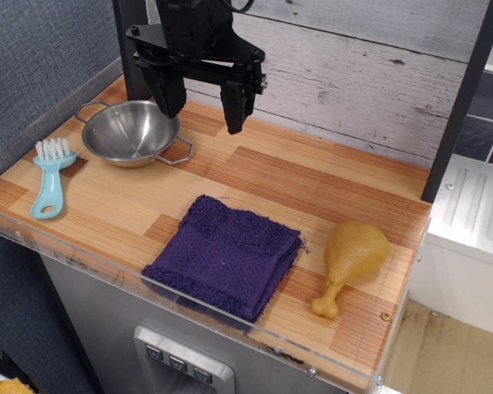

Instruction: Place the bowl on the purple towel

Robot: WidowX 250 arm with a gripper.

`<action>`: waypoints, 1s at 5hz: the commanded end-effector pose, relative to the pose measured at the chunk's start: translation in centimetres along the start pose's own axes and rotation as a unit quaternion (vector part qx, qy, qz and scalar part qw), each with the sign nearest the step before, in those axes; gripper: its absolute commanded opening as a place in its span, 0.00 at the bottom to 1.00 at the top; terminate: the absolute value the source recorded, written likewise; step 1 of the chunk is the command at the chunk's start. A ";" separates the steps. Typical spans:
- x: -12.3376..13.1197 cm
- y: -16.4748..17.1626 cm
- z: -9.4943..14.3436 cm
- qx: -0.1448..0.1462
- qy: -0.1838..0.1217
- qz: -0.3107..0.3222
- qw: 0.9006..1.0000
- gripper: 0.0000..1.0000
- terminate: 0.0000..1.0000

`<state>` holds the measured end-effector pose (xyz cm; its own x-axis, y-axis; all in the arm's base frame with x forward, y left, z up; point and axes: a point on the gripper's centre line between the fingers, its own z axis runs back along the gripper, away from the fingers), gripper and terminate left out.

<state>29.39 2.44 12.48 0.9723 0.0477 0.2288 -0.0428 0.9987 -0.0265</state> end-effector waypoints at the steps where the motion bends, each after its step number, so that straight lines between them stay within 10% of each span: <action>1: 0.0 0.0 0.0 0.000 0.000 0.000 1.000 1.00 0.00; 5: 8.5 8.4 -6.2 0.034 0.009 0.114 0.993 1.00 0.00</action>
<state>38.47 10.39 6.22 0.9507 0.2683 0.1558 -0.2703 0.9627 -0.0089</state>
